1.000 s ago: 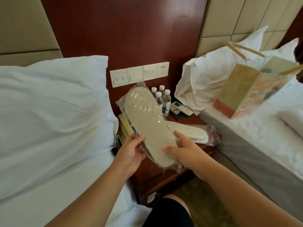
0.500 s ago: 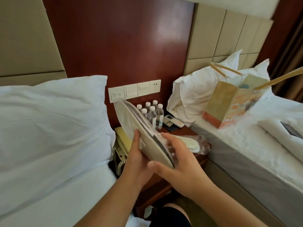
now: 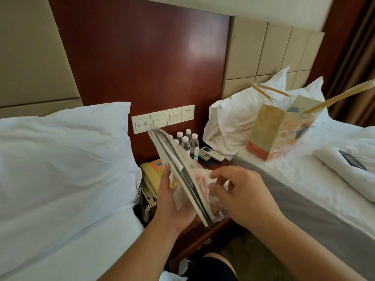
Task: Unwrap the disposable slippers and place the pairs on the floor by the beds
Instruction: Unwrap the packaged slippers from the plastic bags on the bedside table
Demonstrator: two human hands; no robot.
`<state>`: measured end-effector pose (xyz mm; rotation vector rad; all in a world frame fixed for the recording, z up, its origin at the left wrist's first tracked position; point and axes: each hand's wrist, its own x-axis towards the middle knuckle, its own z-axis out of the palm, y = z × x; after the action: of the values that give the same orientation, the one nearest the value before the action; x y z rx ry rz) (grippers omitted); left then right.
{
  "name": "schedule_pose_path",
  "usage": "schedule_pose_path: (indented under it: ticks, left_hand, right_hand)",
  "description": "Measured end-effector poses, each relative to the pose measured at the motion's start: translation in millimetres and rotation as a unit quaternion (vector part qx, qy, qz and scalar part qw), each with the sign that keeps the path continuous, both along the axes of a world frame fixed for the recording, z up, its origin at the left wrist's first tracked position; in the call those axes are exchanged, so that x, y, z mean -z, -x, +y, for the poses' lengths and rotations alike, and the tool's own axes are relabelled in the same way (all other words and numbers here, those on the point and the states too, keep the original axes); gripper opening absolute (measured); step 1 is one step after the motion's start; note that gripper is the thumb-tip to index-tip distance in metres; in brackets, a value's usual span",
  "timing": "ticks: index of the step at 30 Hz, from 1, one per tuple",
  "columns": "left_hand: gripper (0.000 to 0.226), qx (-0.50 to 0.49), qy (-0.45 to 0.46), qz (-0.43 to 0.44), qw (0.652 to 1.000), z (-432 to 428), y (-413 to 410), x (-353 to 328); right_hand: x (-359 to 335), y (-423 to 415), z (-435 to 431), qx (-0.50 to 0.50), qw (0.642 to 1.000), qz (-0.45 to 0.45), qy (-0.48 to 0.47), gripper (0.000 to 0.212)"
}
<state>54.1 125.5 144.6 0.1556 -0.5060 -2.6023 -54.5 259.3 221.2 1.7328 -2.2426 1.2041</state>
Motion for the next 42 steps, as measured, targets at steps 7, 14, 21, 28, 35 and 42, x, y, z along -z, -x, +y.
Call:
schedule_pose_path:
  ticks: [7,14,21,28,35,42]
  left_hand:
    - [0.069,-0.017,-0.002,0.0,1.0,-4.0,-3.6,-2.0]
    - [0.07,-0.014,0.043,0.021,0.999,-7.4,-6.2,-1.9]
    - [0.066,-0.062,0.064,-0.018,0.996,-8.8,-6.3,-1.4]
    - [0.069,-0.121,0.089,-0.139,0.979,-8.2,-0.1,-1.5]
    - [0.083,-0.136,0.174,-0.202,0.954,-1.1,-3.9,-9.7]
    - [0.088,-0.14,0.168,-0.254,0.942,2.2,-4.5,-23.5]
  right_hand:
    - [-2.6,-3.8,5.7,0.094,0.991,0.001,0.097,0.029]
    - [3.2,-27.8,8.3,0.018,0.992,-0.117,-0.051,0.011]
    - [11.2,-33.4,1.5,-0.141,0.915,-0.373,-0.068,0.033]
    - [24.6,-27.7,4.4,-0.141,0.915,-0.377,-0.018,0.035]
    - [31.2,-23.3,6.5,-0.098,0.976,-0.196,0.001,0.052]
    - [34.2,-17.1,4.7,-0.058,0.995,-0.056,0.05,0.02]
